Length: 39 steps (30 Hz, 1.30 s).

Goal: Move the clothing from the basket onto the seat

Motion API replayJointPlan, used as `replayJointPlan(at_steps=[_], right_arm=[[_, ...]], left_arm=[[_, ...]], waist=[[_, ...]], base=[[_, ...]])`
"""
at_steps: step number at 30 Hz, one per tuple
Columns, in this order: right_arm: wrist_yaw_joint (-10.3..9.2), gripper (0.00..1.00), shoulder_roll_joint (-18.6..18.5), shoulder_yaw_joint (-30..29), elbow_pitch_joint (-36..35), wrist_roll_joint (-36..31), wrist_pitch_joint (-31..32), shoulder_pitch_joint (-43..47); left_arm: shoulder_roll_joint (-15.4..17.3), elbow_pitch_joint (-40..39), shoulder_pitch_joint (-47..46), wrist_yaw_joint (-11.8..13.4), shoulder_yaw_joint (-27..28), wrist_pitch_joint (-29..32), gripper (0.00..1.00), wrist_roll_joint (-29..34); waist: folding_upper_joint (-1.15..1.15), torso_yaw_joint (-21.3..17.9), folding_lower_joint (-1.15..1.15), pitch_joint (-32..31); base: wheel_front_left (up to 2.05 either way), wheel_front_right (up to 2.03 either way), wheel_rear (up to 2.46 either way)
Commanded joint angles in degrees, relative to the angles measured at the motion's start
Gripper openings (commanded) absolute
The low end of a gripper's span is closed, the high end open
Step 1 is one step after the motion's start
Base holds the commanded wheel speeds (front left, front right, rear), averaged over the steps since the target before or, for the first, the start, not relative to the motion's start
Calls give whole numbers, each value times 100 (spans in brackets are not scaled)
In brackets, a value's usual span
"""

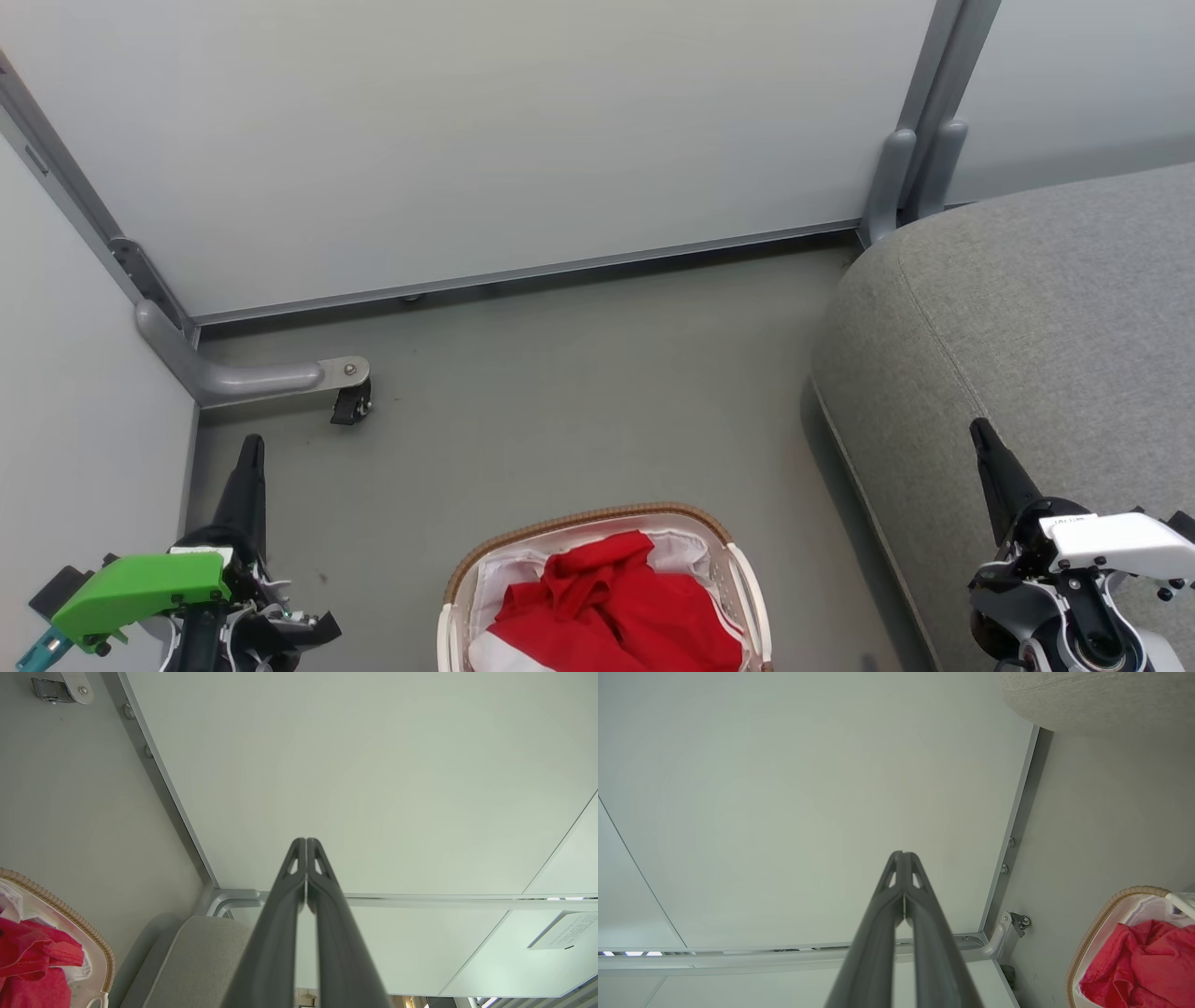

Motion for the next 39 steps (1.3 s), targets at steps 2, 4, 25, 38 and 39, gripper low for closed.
replayJointPlan(at_steps=[2, 4, 25, 38, 39], right_arm=[[0, 0, -34, -8, -19, 19, 4, -46], [0, 0, -34, -8, -19, 19, 4, -46], [0, 0, -34, -8, -19, 19, 4, -46], [-1, 100, 16, 9, 60, -4, -8, 34], [-1, 100, 34, 13, 107, -3, -5, 77]], left_arm=[[36, -8, -61, -37, 10, 13, 0, -17], [36, -8, -61, -37, 10, 14, 0, -17], [36, -8, -61, -37, 10, 13, 0, -17], [-10, 65, 23, 3, -12, -11, 100, 3], [-19, 119, 58, 5, -17, -11, 100, 2]], waist=[[0, 0, 0, 0], [0, 0, 0, 0], [0, 0, 0, 0], [0, 0, 0, 0], [0, 0, 0, 0]], base=[[0, 0, 0], [0, 0, 0], [0, 0, 0], [0, 0, 0], [0, 0, 0]])
